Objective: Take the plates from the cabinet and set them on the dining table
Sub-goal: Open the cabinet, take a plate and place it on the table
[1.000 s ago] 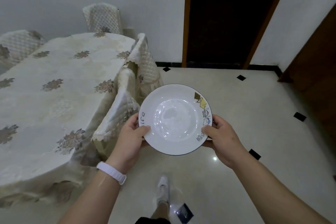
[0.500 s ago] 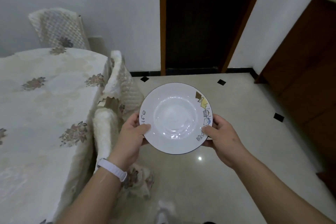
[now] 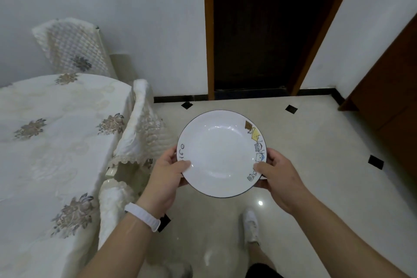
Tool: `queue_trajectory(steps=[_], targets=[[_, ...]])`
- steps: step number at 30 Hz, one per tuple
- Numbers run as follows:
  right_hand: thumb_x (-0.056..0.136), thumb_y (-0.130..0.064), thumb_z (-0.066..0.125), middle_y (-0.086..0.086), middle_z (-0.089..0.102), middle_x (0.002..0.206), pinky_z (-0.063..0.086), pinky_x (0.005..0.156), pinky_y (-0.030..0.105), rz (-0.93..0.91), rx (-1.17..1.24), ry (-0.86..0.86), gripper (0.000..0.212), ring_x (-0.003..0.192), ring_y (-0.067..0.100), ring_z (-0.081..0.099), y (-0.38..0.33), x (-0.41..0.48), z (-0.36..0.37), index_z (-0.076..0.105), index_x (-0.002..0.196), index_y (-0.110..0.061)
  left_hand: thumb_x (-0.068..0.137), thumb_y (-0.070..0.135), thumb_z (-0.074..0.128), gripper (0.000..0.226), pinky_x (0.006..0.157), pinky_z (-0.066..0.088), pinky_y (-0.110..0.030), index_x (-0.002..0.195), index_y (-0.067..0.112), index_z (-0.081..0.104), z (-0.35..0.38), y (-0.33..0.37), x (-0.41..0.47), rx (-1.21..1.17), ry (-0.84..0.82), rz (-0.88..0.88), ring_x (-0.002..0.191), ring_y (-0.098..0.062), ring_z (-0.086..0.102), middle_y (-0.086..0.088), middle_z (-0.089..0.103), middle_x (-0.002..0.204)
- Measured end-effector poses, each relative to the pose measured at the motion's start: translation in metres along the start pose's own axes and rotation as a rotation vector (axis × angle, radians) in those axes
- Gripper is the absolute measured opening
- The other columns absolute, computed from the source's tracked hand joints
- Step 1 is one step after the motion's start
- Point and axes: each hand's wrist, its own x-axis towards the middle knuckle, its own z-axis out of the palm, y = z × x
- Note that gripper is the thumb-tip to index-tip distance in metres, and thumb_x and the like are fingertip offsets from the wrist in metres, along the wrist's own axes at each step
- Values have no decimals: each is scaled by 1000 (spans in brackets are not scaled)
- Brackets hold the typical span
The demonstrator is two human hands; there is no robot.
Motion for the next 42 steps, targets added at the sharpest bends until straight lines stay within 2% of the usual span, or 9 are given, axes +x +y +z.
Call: queue_trajectory(steps=[8, 12, 17, 21, 26, 32, 37, 42], targets=[[90, 10, 44, 0, 76, 99, 59, 65, 36, 8, -35, -99, 38, 85, 23, 73, -67, 142, -46, 65, 106, -17, 91, -8, 49, 35, 53, 54, -27, 112, 18, 62, 86, 41, 106, 19, 106, 9, 71, -13, 70, 5, 76, 90], [92, 9, 44, -1, 75, 100, 61, 67, 38, -16, -53, -160, 37, 88, 23, 73, -107, 200, -76, 63, 109, -17, 91, -8, 49, 35, 51, 53, -26, 111, 17, 62, 130, 62, 153, 14, 137, 36, 70, -13, 70, 4, 75, 90], [95, 6, 45, -3, 73, 103, 59, 63, 31, -27, -97, -198, 34, 87, 19, 73, -142, 258, -91, 62, 111, -19, 90, -7, 50, 37, 53, 53, -28, 116, 15, 62, 161, 81, 200, -1, 148, 44, 71, -16, 69, 1, 75, 95], [94, 7, 46, -5, 75, 98, 59, 63, 30, -27, -112, -223, 36, 83, 17, 73, -156, 296, -90, 62, 105, -23, 89, -9, 49, 39, 52, 53, -32, 118, 14, 61, 168, 96, 236, 18, 155, 62, 72, -20, 68, -1, 74, 96], [92, 7, 44, -3, 74, 102, 59, 63, 30, -4, -172, -198, 38, 85, 15, 73, -164, 349, -77, 62, 105, -24, 88, -11, 46, 43, 51, 51, -25, 111, 20, 65, 171, 107, 288, 62, 177, 88, 74, -16, 67, 1, 75, 94], [94, 4, 46, -4, 72, 105, 59, 65, 29, 10, -240, -166, 37, 85, 13, 73, -182, 422, -53, 61, 107, -27, 89, -12, 44, 45, 60, 56, -32, 110, 23, 64, 163, 117, 376, 20, 136, 54, 78, -14, 69, 7, 75, 91], [92, 6, 44, 0, 72, 105, 61, 66, 32, 44, -291, -123, 38, 85, 17, 73, -209, 492, -16, 61, 107, -24, 89, -11, 44, 45, 56, 54, -30, 117, 19, 61, 145, 142, 456, -26, 116, 13, 80, -17, 68, 1, 74, 98], [93, 7, 43, -1, 74, 104, 60, 66, 33, 50, -295, -152, 42, 84, 17, 73, -236, 557, 41, 62, 107, -27, 89, -11, 45, 45, 57, 55, -30, 113, 23, 63, 108, 179, 523, -55, 127, 11, 77, -14, 69, 1, 74, 97]])
